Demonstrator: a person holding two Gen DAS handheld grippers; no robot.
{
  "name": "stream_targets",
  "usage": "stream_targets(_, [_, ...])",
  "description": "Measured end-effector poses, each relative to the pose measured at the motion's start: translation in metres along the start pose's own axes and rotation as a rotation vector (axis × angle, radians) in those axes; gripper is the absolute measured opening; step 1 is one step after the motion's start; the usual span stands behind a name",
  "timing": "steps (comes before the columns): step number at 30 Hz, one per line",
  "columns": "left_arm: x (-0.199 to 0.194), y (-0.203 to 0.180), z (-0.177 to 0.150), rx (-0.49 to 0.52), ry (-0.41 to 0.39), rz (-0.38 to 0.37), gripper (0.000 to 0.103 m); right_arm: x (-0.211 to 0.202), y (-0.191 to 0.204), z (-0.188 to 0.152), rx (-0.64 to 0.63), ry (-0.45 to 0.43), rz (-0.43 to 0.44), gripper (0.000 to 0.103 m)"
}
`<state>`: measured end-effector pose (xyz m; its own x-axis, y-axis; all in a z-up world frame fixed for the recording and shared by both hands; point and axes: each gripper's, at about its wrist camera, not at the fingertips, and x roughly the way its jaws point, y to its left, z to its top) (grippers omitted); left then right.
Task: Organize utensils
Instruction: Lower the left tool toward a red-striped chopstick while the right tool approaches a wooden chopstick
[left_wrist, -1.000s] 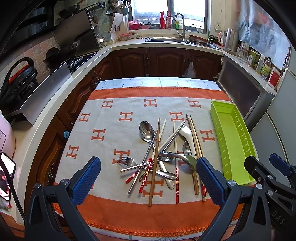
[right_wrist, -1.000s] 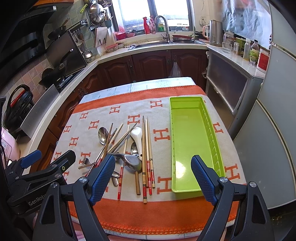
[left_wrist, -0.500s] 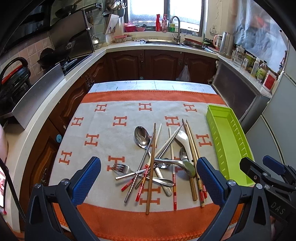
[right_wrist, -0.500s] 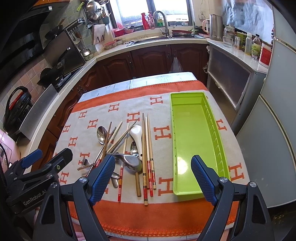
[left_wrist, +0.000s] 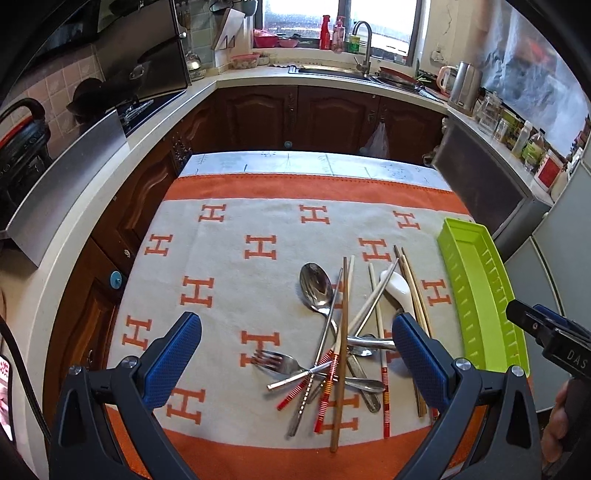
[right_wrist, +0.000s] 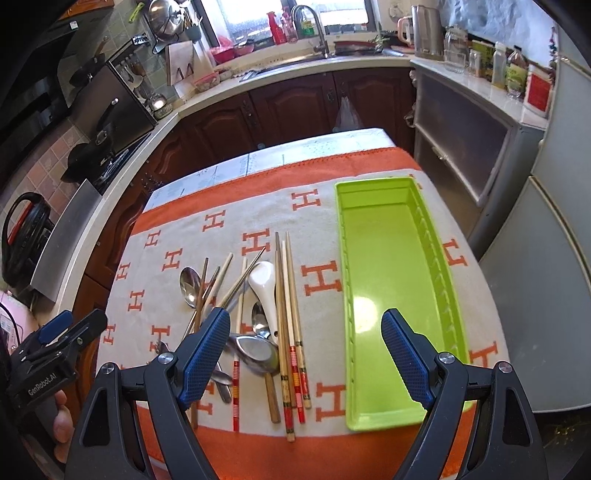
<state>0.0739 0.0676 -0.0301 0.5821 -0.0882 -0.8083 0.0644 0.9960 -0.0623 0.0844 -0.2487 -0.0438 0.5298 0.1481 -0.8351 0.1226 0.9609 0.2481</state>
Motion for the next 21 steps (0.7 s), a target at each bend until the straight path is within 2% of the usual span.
stream_targets(6, [0.027,0.02,0.011,-0.022,0.082,-0.053,0.102,0.031,0.019,0.013,-0.041,0.066,0.051,0.082])
stream_targets(8, [0.038,0.023,0.011,-0.02,0.108,-0.066,0.099,0.042,0.029,0.013,-0.061,0.095,0.068,0.08])
stream_targets(17, [0.096,0.019,0.001,-0.03,0.259,-0.186,0.062,0.094,0.057,0.005,-0.095,0.191,0.117,0.068])
stream_targets(19, [0.109,0.016,-0.002,-0.023,0.293,-0.204,0.048,0.105,0.062,0.004,-0.1,0.204,0.114,0.068])
stream_targets(21, [0.121,0.013,-0.004,-0.016,0.321,-0.211,0.044,0.111,0.063,0.002,-0.103,0.212,0.116,0.067])
